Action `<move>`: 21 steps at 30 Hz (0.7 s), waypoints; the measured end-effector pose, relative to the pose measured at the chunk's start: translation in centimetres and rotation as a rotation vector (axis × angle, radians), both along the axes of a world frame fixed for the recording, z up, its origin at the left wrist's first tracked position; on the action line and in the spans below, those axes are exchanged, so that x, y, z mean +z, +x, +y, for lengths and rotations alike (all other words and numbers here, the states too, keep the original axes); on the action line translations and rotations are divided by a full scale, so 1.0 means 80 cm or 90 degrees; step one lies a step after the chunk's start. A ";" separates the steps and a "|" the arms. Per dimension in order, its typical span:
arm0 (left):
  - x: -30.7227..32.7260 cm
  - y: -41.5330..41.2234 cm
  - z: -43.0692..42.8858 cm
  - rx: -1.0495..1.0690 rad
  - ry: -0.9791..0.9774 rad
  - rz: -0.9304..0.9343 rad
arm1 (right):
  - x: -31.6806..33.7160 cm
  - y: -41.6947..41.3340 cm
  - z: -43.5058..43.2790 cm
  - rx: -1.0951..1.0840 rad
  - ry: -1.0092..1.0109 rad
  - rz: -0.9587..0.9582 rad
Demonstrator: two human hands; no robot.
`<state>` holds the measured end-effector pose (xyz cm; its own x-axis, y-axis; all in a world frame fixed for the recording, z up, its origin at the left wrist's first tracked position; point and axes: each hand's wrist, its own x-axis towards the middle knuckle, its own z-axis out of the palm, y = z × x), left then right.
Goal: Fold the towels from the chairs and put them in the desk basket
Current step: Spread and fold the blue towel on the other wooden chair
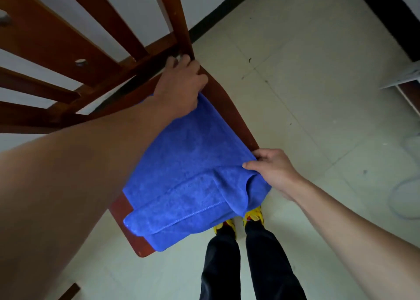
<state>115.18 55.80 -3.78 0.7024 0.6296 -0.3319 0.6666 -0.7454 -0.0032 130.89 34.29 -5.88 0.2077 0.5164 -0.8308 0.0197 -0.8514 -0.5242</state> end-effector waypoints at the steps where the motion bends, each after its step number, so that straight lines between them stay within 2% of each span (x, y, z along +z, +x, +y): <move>1: 0.001 0.004 0.002 -0.011 0.011 0.013 | -0.002 0.005 -0.001 0.069 -0.004 -0.044; 4: 0.007 0.017 0.009 -0.030 -0.023 0.027 | -0.007 0.013 -0.002 0.194 0.006 -0.169; 7: 0.007 0.019 0.016 0.040 -0.084 0.020 | -0.007 0.011 -0.003 0.201 0.070 -0.234; 10: 0.002 0.010 0.020 0.137 -0.022 -0.087 | -0.009 0.009 -0.007 0.214 0.043 -0.358; 14: -0.003 -0.011 0.003 0.160 0.050 -0.159 | 0.001 0.012 -0.010 0.238 -0.022 -0.495; 15: -0.006 -0.022 -0.006 0.174 0.047 -0.158 | 0.004 0.010 -0.010 0.240 0.009 -0.523; 17: -0.017 -0.050 -0.033 0.209 0.032 -0.140 | 0.009 -0.001 -0.007 0.270 0.175 -0.573; 19: -0.033 -0.084 -0.069 0.253 0.006 -0.117 | 0.007 -0.026 0.006 0.365 0.347 -0.569; 21: -0.048 -0.116 -0.108 0.322 0.005 -0.102 | -0.006 -0.053 0.027 0.496 0.424 -0.540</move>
<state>105.90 47.19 -7.60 0.3513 0.9050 -0.2401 0.9357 -0.3304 0.1239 126.69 36.41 -6.39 -0.0009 0.9907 -0.1359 0.9075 -0.0563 -0.4163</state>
